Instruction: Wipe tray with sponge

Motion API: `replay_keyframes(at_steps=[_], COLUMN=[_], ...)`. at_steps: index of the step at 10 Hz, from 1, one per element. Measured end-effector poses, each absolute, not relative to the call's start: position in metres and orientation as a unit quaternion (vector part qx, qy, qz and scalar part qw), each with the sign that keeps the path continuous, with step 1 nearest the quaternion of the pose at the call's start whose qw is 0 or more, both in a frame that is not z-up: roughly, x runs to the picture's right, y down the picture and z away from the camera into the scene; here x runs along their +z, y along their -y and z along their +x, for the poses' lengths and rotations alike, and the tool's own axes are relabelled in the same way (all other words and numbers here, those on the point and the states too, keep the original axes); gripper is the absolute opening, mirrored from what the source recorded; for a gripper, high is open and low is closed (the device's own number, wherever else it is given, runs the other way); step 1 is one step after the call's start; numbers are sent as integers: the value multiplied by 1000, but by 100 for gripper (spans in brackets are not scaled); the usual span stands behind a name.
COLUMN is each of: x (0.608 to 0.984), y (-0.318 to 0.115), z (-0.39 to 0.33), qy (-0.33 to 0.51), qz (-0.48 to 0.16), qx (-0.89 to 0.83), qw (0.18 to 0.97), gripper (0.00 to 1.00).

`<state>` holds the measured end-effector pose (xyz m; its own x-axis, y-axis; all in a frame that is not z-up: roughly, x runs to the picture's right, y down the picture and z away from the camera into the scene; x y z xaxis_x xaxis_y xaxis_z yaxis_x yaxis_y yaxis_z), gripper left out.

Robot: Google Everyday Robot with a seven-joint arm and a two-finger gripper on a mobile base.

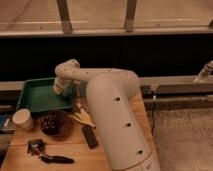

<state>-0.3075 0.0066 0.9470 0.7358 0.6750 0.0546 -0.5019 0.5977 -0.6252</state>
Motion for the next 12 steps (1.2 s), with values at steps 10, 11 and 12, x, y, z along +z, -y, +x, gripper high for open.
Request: replay_keyframes(at_steps=[10, 11, 12], x=[961, 961, 961], y=[-3, -3, -3], z=[-314, -314, -314], qy=[148, 148, 148], qz=[-302, -302, -302], qx=[331, 331, 331], qw=[882, 882, 882], gripper=[0, 0, 0])
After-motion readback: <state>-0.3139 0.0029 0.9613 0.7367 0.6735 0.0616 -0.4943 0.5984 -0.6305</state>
